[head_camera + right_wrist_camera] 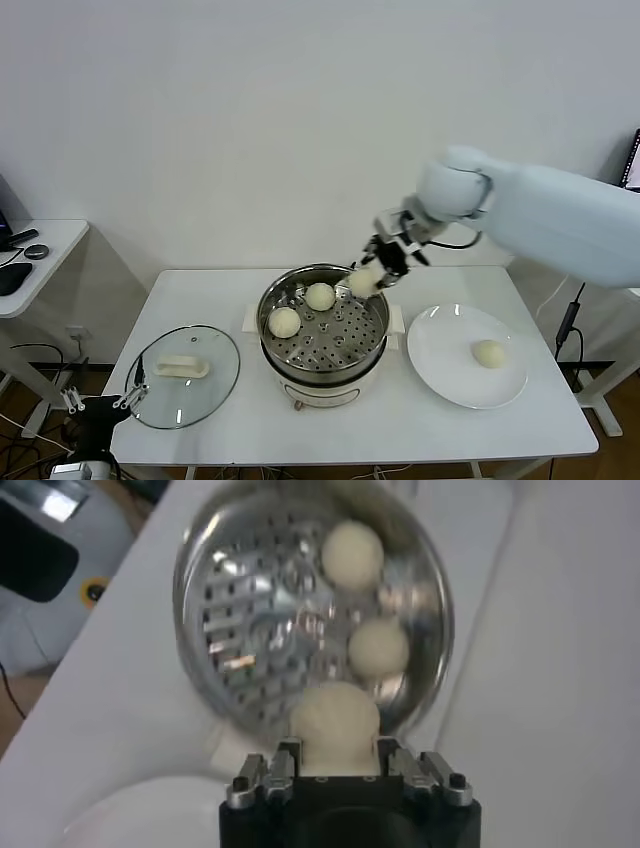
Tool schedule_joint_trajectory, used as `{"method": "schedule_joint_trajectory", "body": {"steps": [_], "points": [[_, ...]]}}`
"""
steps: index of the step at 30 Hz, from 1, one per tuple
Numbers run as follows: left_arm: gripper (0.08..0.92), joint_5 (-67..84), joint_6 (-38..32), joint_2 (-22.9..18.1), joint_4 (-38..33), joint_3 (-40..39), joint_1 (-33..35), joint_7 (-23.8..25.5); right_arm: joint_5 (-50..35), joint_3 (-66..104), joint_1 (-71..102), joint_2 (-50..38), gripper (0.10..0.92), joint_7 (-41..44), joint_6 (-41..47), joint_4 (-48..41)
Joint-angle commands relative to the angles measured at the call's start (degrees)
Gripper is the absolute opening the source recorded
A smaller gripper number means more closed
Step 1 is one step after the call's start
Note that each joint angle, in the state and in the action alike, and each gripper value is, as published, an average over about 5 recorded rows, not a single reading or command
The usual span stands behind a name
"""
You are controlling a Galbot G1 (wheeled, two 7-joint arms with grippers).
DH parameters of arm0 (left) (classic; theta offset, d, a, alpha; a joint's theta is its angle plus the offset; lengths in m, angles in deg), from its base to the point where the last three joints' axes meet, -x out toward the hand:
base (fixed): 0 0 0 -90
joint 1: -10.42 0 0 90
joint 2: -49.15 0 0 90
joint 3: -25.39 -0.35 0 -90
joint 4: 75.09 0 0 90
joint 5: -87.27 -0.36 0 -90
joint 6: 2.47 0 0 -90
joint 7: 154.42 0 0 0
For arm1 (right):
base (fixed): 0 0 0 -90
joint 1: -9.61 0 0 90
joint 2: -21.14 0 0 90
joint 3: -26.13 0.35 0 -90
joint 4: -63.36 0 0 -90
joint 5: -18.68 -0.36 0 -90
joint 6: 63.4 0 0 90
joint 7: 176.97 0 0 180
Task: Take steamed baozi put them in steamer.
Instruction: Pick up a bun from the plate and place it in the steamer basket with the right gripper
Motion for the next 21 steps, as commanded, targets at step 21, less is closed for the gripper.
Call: {"method": "schedule_joint_trajectory", "body": {"steps": [21], "points": [[0.823, 0.03, -0.28, -1.13, -0.02, 1.04, 0.45, -0.2, 24.75, -7.9, 6.58, 15.57, 0.568, -2.51, -41.99, -3.66]]}}
